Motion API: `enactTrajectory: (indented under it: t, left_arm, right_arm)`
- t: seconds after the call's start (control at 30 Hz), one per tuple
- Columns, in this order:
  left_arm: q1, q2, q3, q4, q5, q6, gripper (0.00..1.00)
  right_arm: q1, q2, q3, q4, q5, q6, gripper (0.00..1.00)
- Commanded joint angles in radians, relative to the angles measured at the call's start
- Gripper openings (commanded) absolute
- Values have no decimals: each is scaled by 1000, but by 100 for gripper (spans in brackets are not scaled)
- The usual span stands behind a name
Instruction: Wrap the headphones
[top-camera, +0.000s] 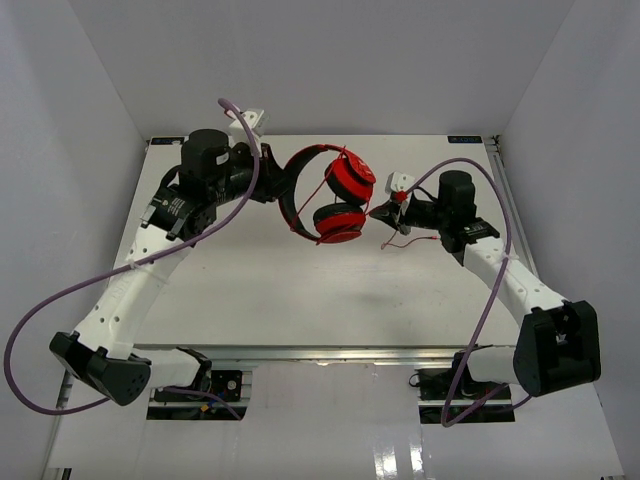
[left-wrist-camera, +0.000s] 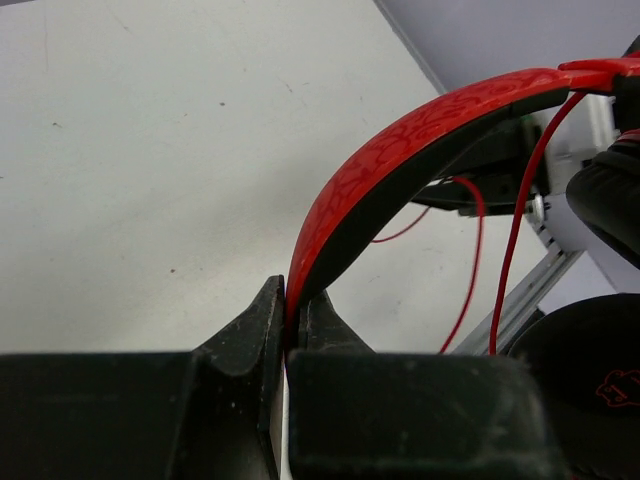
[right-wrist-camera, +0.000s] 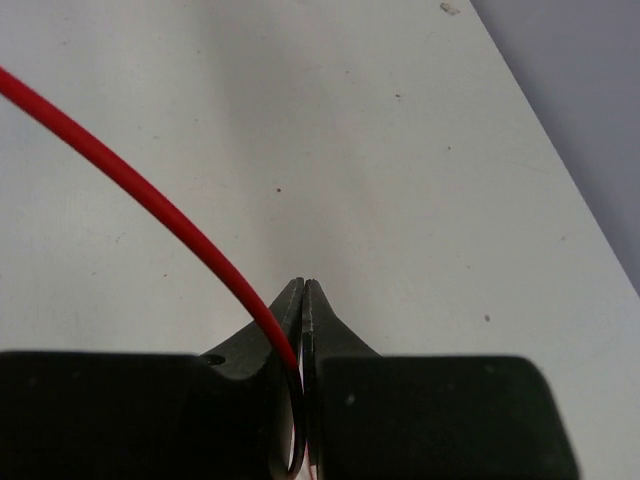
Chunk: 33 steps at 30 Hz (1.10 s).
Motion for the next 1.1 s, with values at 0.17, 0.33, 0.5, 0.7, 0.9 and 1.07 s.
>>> enactTrajectory:
  t: [0.17,0.33,0.5,0.7,0.9,1.07]
  left_arm:
    - [-11,-126,-142,124,39,272,0]
    - [-29,-179,-249,134,-4,412,0]
    - [-56,-182,-317,139,-26,494,0]
    - [-90,-121,-382,173,-84,540,0]
    - [-126,-45,-386,215,-185,591,0]
    - [-132,14,-351,228,-292,602,0]
  right_arm:
    - [-56,-1,173,-209,121,-68,8]
    - [-71,13,293,-283,130,-66,8]
    - [-71,39,399,-362,101,-35,8]
    - [-44,34,446,-431,67,40,8]
    - [-17,1,394,-442,16,100,8]
    - [34,-15,355,-476,-54,127,8]
